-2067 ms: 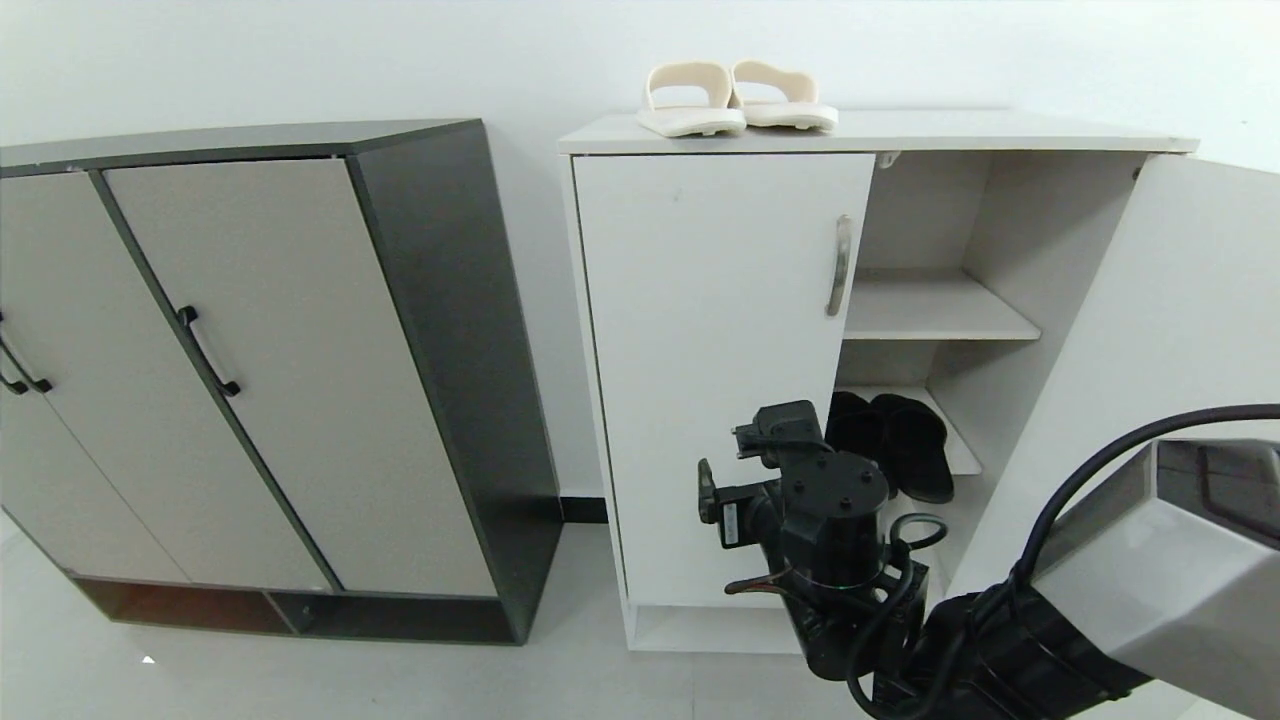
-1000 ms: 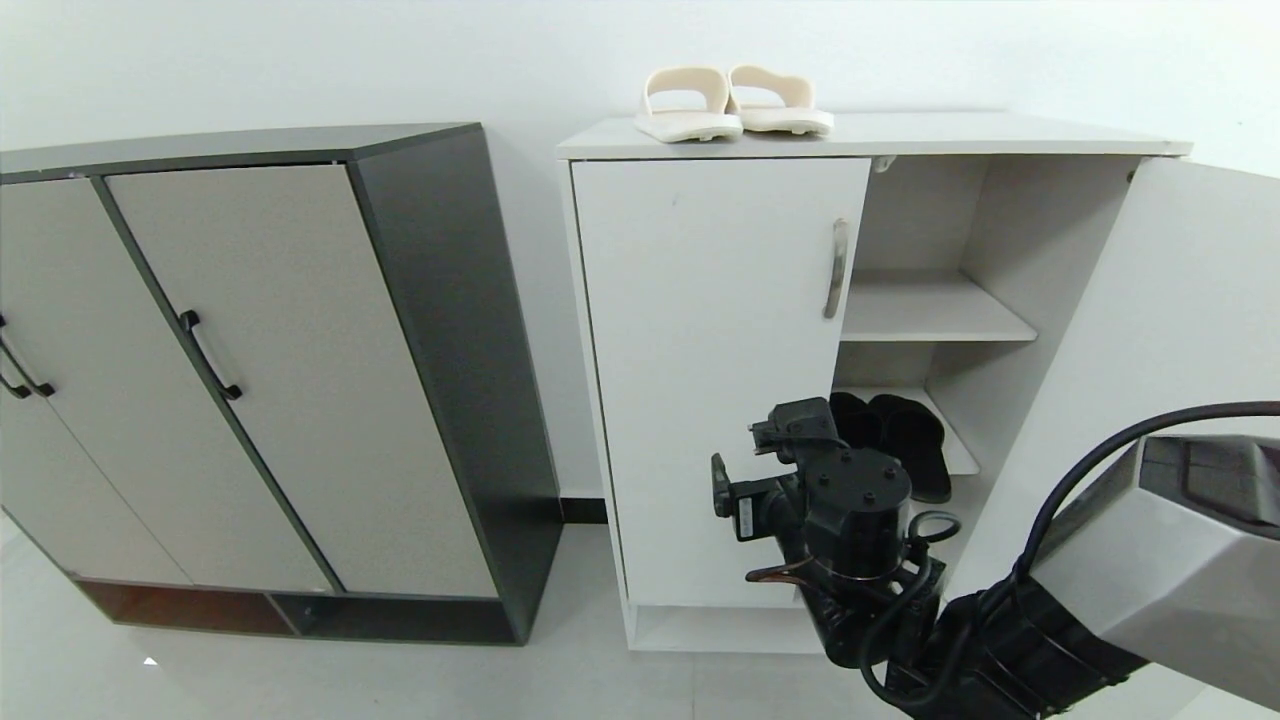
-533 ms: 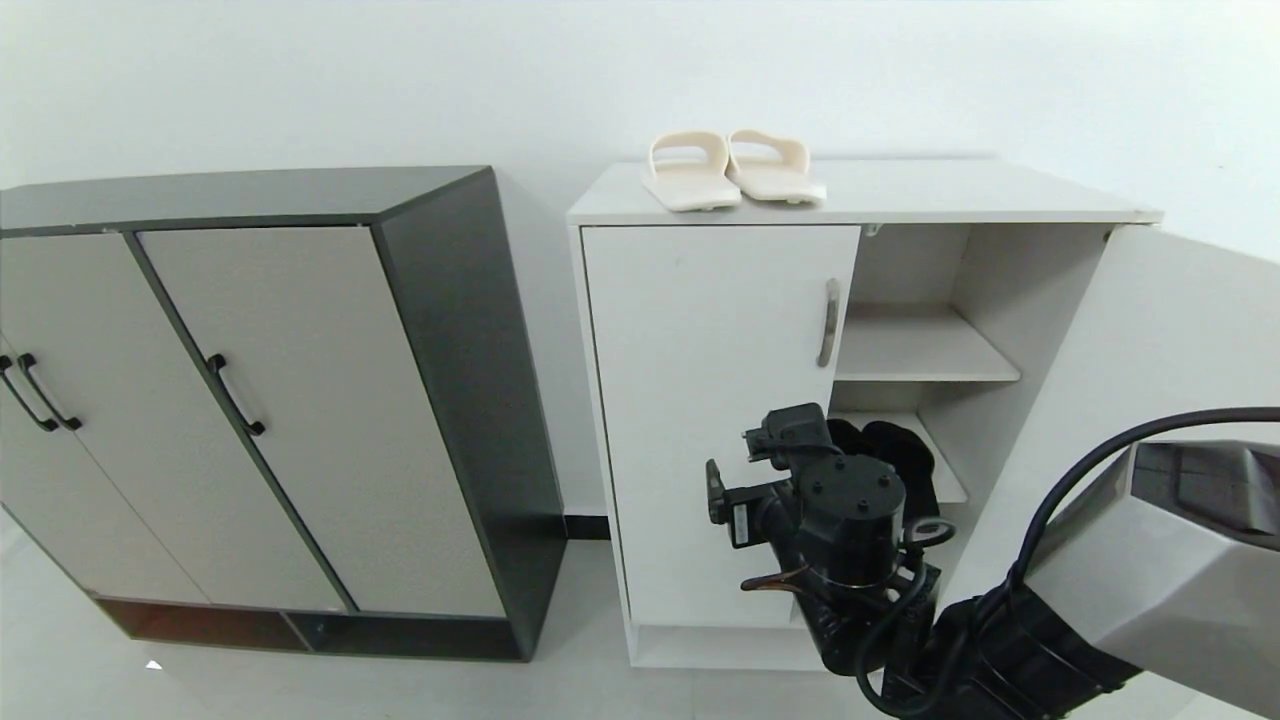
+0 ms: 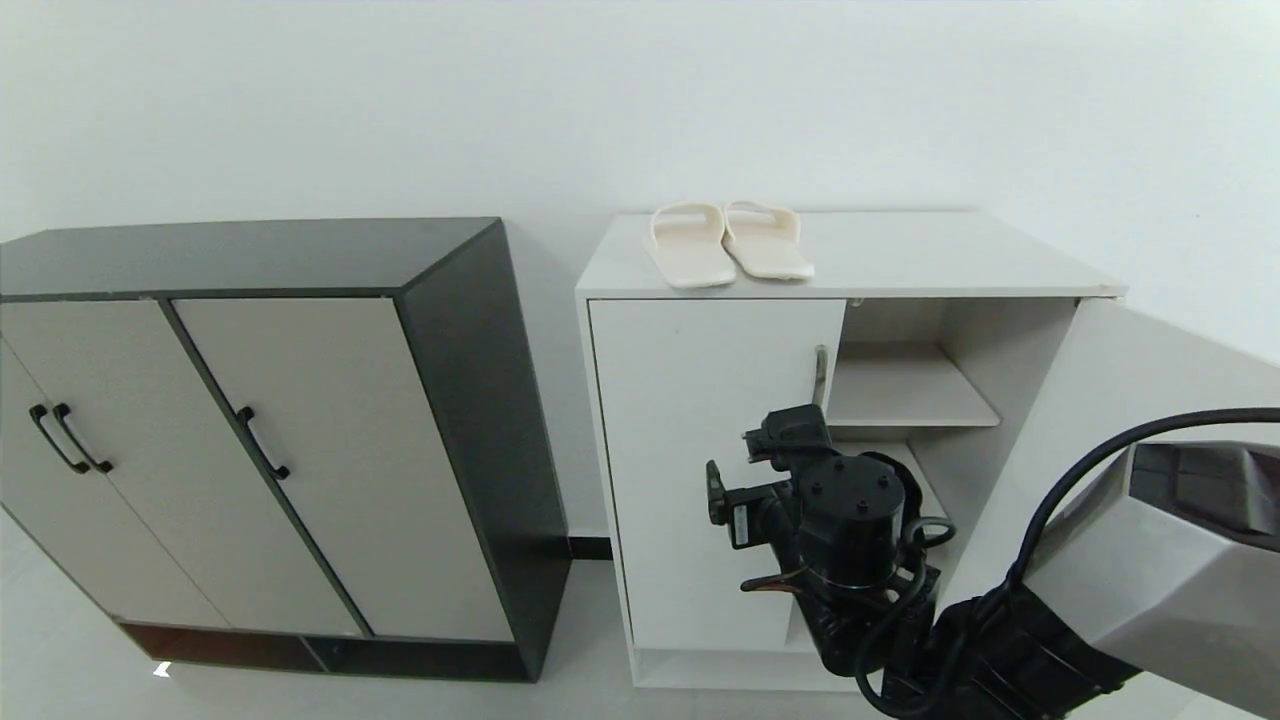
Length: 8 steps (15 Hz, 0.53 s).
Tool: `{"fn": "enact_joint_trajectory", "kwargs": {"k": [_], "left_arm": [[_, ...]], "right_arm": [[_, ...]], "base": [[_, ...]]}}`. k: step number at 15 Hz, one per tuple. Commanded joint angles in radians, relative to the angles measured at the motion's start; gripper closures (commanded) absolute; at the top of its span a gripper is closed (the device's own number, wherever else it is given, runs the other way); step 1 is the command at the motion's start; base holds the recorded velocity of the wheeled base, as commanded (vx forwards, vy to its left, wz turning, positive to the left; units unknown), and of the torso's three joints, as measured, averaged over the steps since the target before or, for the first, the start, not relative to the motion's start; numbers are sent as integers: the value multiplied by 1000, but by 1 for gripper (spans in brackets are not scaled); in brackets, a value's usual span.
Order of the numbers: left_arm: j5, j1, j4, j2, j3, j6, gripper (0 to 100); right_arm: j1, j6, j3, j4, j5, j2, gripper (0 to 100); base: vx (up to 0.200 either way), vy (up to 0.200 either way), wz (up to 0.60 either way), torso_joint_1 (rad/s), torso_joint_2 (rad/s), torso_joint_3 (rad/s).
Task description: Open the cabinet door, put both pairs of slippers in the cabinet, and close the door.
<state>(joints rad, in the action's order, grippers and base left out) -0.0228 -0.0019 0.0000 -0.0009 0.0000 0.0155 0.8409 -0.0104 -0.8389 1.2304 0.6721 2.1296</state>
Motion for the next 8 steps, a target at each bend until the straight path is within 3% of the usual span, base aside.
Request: {"fn": "enact_joint_trajectory", "kwargs": {"k": [1, 8], "left_arm": [[0, 0, 0, 1, 0, 0, 100], [0, 0, 0, 1, 0, -2, 100]], "right_arm": [[0, 0, 0, 0, 1, 1, 0], [0, 0, 1, 0, 1, 3, 0]], "base": [[0, 0, 0, 173, -491, -320], [0, 0, 0, 193, -505, -311]]}}
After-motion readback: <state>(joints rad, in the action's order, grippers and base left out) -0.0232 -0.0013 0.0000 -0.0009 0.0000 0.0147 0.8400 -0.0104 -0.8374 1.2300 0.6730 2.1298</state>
